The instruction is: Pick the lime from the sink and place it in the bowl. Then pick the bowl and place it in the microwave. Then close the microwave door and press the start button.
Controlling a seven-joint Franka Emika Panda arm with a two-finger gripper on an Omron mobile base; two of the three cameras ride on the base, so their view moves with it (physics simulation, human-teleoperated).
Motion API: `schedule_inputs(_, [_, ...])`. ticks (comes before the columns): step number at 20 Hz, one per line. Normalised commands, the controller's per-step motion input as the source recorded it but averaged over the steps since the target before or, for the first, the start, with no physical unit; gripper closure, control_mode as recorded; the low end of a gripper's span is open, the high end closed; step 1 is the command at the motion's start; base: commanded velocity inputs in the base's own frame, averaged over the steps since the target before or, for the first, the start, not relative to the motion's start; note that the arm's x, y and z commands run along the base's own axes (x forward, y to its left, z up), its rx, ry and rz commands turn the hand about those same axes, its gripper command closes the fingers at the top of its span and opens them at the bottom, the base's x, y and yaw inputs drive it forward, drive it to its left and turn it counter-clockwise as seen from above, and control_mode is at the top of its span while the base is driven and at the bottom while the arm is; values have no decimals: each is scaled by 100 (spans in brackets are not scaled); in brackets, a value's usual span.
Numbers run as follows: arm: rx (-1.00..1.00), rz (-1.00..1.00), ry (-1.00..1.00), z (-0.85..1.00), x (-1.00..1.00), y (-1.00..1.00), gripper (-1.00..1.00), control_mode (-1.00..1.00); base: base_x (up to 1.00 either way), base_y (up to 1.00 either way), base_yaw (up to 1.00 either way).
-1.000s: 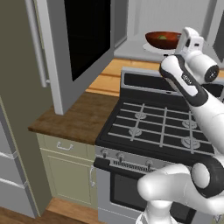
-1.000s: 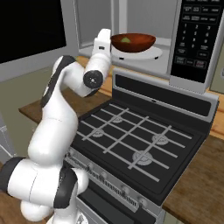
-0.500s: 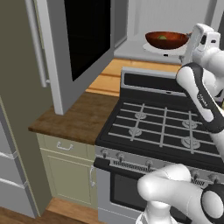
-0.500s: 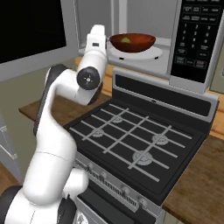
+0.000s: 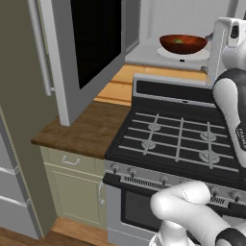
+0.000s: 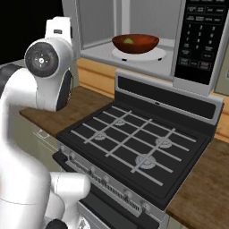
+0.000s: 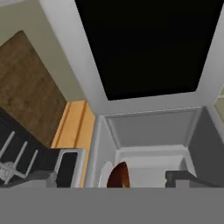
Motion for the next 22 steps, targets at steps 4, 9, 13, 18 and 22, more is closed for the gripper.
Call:
schedule_inputs(4, [0, 20, -10, -11, -100, 100, -100, -100, 0, 0, 0])
schedule_inputs(9, [0, 16, -7, -18, -100, 100, -100, -100, 0, 0, 0])
schedule_inputs(13, [-1, 18, 0, 0, -100, 95, -100, -100, 0, 0, 0])
schedule_inputs(18, [0, 10, 0, -3, -96, 90, -100, -100, 0, 0, 0])
schedule_inputs(22, [0, 0, 0, -5, -64, 88, -100, -100, 0, 0, 0])
